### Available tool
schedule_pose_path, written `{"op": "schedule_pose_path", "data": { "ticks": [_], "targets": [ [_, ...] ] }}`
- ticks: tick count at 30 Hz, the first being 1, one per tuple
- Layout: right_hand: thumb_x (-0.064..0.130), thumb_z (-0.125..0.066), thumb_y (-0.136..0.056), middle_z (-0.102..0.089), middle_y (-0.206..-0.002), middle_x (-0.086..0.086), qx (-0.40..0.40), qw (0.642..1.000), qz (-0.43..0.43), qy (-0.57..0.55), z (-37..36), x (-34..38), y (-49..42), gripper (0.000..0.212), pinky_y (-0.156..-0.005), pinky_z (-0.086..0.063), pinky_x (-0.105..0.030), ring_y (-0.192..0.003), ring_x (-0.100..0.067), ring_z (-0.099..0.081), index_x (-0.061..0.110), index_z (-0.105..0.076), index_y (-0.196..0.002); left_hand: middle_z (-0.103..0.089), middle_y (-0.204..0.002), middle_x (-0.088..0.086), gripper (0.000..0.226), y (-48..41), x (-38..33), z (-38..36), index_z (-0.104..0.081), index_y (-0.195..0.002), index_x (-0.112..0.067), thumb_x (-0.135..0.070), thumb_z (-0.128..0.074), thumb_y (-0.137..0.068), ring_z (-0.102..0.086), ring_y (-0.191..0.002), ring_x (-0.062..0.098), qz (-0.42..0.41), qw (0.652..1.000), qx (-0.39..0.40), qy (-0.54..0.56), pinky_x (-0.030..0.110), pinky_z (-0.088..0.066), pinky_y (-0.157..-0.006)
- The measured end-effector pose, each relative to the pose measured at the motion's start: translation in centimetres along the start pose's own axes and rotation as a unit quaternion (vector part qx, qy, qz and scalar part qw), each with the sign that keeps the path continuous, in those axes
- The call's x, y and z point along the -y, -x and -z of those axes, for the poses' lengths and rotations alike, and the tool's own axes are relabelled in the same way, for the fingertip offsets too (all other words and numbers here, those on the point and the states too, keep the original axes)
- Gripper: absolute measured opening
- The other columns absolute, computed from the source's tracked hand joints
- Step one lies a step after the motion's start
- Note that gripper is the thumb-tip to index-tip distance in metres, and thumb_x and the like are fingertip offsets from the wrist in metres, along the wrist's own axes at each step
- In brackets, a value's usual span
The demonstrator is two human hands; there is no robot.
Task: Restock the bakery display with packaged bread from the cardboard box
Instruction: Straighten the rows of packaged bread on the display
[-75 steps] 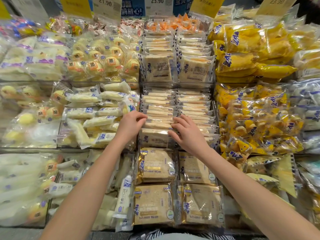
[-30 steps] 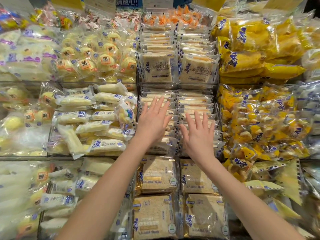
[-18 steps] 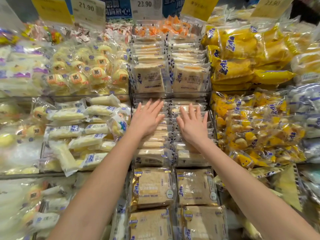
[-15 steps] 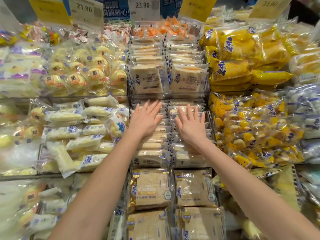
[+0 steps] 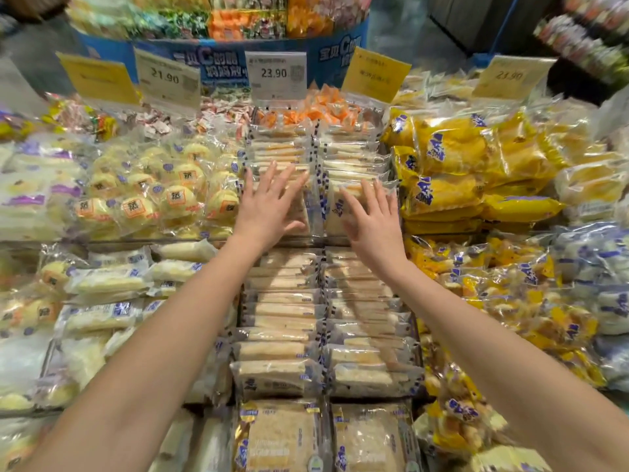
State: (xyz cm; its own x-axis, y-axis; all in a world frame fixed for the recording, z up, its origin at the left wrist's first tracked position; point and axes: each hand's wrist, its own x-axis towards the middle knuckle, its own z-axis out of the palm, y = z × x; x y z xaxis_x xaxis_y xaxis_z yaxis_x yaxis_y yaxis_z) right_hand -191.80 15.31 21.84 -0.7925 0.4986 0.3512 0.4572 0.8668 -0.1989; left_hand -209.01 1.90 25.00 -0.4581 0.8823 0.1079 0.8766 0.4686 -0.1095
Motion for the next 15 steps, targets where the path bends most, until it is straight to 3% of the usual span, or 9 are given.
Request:
{"op": "schedule_pose_path", "data": {
  "ticks": [4, 7, 11, 15],
  "targets": [
    [0.037, -0.067, -0.09, -0.016, -0.161, -0.019, 0.017, 0.998, 0.018, 0.059, -1.0, -1.3, -1.1, 0.082, -0.12, 0.002, -0.052, -0.15, -0.037, -0.011, 0.03, -0.018, -0.156, -0.005, -0.165, -0.002, 0.109, -1.2, 1.1, -1.1, 0.018, -0.151, -0.039, -0.065, -0.062, -0.081, -0.001, -0.152, 0.027, -0.036, 0.999, -0.001, 0.001, 0.057, 0.004, -0.12],
    [0.04, -0.073, -0.084, -0.022, -0.159, -0.02, 0.006, 0.995, 0.044, 0.091, -1.3, -2.1, -1.6, 0.09, -0.119, 0.001, -0.056, -0.149, -0.038, -0.017, 0.031, -0.019, -0.155, -0.011, -0.164, 0.0, 0.126, -1.3, 1.6, -2.4, 0.026, -0.148, -0.042, -0.047, -0.078, -0.078, -0.012, -0.151, 0.03, -0.059, 0.997, -0.029, -0.046, 0.051, -0.001, -0.118],
    [0.043, -0.076, -0.08, -0.023, -0.16, -0.019, -0.008, 0.992, 0.072, 0.104, -1.9, -3.0, -2.6, 0.101, -0.12, -0.005, -0.059, -0.149, -0.037, -0.018, 0.036, -0.009, -0.155, -0.002, -0.166, 0.001, 0.117, -1.1, 0.8, -2.8, 0.029, -0.145, -0.039, -0.057, -0.068, -0.082, -0.004, -0.152, 0.029, -0.061, 0.994, -0.031, -0.09, 0.051, -0.003, -0.12],
    [0.045, -0.075, -0.079, -0.02, -0.161, -0.014, -0.016, 0.993, 0.076, 0.093, -2.4, -3.5, -2.6, 0.101, -0.12, -0.005, -0.058, -0.15, -0.034, -0.014, 0.035, -0.009, -0.155, 0.012, -0.165, 0.0, 0.107, -0.6, 0.5, -3.0, 0.036, -0.141, -0.036, -0.054, -0.057, -0.09, 0.009, -0.152, 0.026, -0.042, 0.997, -0.023, -0.068, 0.052, 0.007, -0.118]
  ]
}}
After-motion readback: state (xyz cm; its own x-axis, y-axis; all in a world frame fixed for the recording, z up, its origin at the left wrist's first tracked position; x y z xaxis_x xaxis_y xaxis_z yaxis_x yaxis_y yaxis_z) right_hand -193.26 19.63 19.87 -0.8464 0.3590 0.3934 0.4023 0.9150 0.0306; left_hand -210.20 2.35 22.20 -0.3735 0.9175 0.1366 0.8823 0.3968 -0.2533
